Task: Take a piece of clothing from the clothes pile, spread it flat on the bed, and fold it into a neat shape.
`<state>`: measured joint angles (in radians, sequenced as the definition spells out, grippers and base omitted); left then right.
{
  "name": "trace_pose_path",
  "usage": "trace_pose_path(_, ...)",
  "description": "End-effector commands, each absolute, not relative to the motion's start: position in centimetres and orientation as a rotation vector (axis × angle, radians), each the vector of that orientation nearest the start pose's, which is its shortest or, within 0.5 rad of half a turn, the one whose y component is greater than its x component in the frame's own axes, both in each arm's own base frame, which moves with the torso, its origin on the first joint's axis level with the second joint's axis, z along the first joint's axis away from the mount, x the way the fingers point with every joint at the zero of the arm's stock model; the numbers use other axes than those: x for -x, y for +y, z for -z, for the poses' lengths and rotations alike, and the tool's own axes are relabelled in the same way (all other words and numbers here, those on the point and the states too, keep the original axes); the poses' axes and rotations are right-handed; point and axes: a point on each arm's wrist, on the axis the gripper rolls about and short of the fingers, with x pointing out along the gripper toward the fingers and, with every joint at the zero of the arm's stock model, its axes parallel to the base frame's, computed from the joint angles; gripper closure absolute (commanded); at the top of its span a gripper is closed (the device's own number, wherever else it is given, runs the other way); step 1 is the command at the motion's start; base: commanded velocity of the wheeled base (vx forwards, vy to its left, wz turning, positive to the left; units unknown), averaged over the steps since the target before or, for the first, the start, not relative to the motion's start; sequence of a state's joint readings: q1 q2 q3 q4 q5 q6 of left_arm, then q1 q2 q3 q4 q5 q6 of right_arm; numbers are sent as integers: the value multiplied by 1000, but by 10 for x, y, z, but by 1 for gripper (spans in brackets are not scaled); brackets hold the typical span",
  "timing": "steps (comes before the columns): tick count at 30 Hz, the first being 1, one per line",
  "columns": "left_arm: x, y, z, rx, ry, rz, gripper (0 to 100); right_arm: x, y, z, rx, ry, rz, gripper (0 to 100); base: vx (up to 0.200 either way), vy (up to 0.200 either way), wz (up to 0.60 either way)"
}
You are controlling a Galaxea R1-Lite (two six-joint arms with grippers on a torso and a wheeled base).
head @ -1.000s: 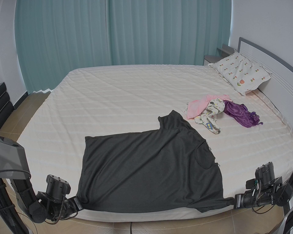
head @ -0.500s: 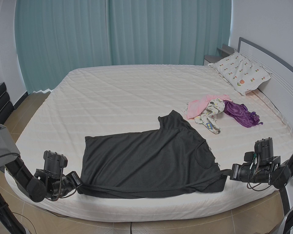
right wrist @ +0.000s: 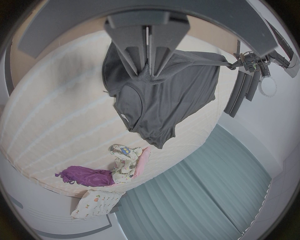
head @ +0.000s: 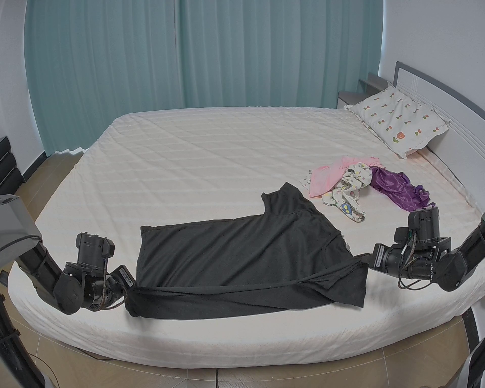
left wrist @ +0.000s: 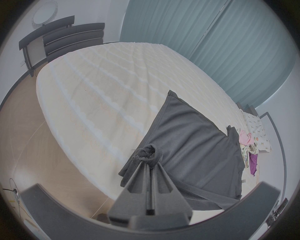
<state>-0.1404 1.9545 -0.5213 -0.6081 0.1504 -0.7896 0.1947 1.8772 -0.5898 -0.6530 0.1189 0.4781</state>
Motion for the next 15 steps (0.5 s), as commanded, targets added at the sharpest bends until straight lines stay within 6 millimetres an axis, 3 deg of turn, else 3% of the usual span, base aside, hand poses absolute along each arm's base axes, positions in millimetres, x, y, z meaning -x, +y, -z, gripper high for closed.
trace_pose_path(1,-289,-34,-32,625,772,-344,100,-303,62,-73,-432,696,-136,100,0,0,0)
trace_pose_path(15,-334,-35,-14,640,751,-354,100,-342,70,-63,-480,660,-82,100,0,0,0)
